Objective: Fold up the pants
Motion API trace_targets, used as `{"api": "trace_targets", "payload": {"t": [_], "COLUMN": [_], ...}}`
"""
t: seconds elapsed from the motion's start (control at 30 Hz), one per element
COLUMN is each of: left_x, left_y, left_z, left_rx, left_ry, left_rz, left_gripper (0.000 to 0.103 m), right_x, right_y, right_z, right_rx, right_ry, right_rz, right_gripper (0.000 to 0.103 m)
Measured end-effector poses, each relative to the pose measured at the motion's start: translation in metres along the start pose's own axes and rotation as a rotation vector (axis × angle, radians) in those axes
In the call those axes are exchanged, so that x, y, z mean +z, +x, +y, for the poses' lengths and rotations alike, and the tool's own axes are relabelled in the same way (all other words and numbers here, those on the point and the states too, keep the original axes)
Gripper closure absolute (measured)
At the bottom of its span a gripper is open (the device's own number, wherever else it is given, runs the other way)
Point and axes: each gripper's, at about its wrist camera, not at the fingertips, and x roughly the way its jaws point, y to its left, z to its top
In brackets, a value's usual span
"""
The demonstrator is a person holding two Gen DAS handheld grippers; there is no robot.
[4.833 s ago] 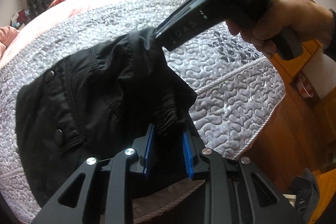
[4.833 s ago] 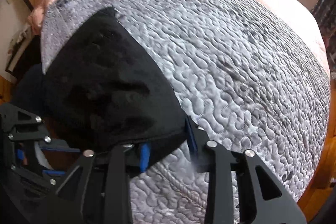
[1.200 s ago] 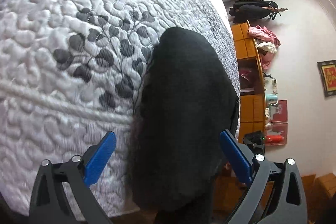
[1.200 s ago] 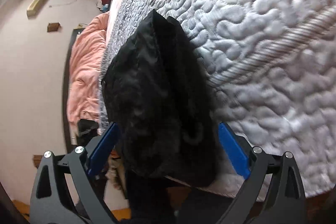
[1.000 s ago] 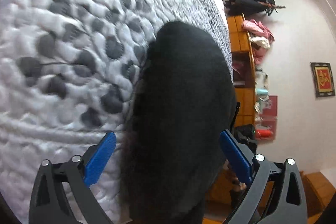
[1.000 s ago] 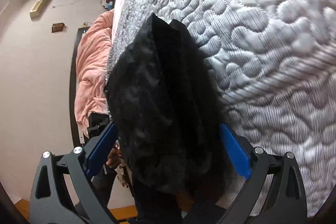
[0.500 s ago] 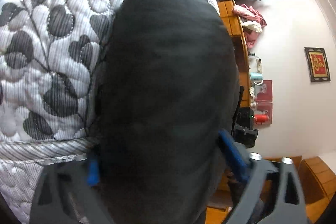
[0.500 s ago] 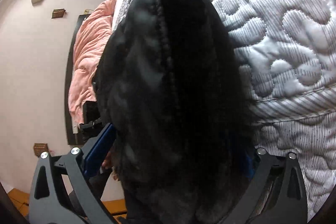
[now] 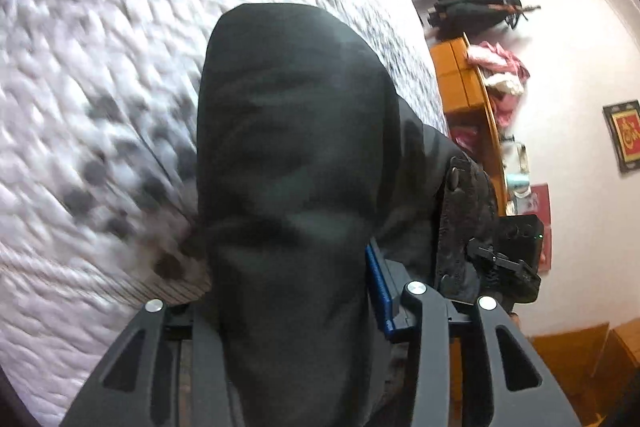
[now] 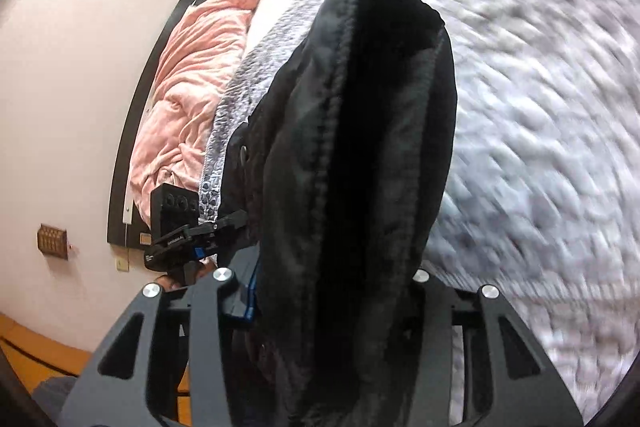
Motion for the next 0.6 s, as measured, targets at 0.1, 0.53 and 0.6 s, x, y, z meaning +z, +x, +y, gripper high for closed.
{"api": "trace_targets", "payload": {"t": [0.1, 0.53, 0.6], "left_x": [0.028, 0.123, 0.119], "left_y": [-0.023, -0.043, -0.044], "left_z": [0.011, 0.112, 0.118], "left_rx": [0.028, 0.032, 0.019], "left_ry": [-0.006, -0.186, -0.190], "left_rz": [-0.039, -0.052, -0.054], "left_gripper": [0.060, 0.056, 0.050], "right_x": [0.037, 0.153, 0.154], "right_y": [0.029, 0.163, 0.166], "right_z": [0.020, 0.026, 0.014], "right_rx": [0.009, -0.068, -0.076], "right_ry": [-0.022, 0.021, 0.033], "right_rz": [0.025, 0.134, 0.150], "right_gripper": [0.059, 0.051, 0.043]}}
